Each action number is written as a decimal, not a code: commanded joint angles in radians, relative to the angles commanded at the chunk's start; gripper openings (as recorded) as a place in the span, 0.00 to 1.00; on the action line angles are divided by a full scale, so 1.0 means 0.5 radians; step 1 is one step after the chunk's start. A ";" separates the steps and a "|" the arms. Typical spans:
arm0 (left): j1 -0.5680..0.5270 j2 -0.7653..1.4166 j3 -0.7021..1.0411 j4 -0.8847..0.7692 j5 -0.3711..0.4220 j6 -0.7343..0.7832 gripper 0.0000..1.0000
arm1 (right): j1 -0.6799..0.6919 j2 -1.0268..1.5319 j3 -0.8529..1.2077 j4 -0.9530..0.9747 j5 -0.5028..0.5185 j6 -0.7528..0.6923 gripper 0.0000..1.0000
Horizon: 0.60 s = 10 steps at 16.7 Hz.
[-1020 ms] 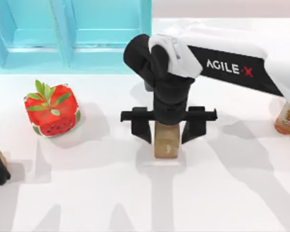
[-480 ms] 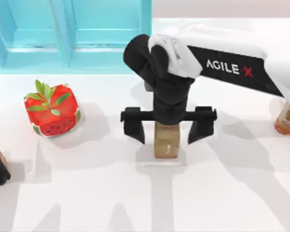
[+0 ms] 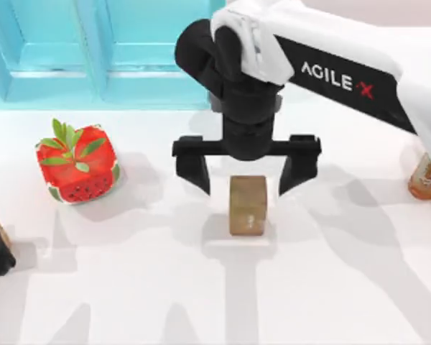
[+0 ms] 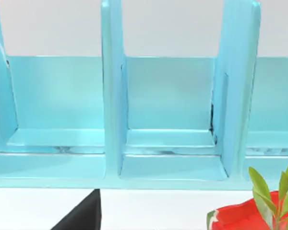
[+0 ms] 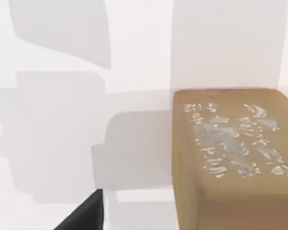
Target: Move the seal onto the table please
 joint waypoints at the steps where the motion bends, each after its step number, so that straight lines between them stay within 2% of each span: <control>1: 0.000 0.000 0.000 0.000 0.000 0.000 1.00 | 0.001 0.023 0.147 -0.121 0.002 0.000 1.00; 6: 0.000 0.000 0.000 0.000 0.000 0.000 1.00 | 0.008 0.111 0.903 -0.731 0.011 -0.021 1.00; 10: 0.000 0.000 0.000 0.000 0.000 0.000 1.00 | 0.008 0.138 1.174 -0.979 0.012 -0.034 1.00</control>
